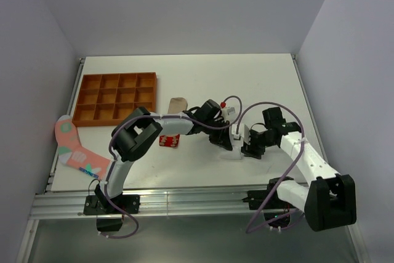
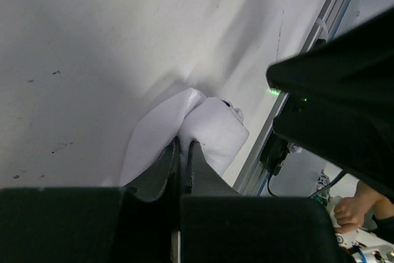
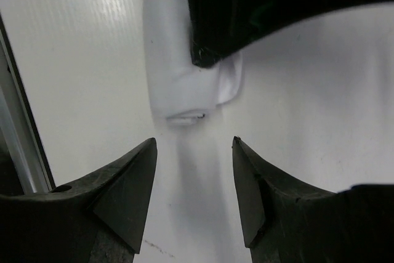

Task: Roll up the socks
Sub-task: Roll the sock at the center of the board.

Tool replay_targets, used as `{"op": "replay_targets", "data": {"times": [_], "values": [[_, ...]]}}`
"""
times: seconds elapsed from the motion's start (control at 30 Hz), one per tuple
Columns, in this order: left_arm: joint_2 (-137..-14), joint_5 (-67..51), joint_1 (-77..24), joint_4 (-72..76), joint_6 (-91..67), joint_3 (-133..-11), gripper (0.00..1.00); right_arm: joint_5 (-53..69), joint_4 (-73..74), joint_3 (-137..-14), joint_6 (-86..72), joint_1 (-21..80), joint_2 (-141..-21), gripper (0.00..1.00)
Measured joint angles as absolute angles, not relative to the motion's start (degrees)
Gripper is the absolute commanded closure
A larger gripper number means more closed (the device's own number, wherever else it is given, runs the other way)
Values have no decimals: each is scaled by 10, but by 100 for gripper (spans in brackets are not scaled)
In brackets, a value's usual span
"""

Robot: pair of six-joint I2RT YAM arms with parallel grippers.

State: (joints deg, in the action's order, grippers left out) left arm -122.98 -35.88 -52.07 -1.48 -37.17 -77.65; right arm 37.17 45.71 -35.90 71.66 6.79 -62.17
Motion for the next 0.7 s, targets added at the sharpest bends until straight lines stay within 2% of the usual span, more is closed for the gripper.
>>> {"op": "replay_targets", "data": {"times": [0.23,0.7], "values": [[-1247,-389,-515,-63,-373,-806,100,368,442,-343,708,135,-581,40],[-1272,-441,-505,-121,-376,-837,100,314,374,-304,666,227,-589,41]]}}
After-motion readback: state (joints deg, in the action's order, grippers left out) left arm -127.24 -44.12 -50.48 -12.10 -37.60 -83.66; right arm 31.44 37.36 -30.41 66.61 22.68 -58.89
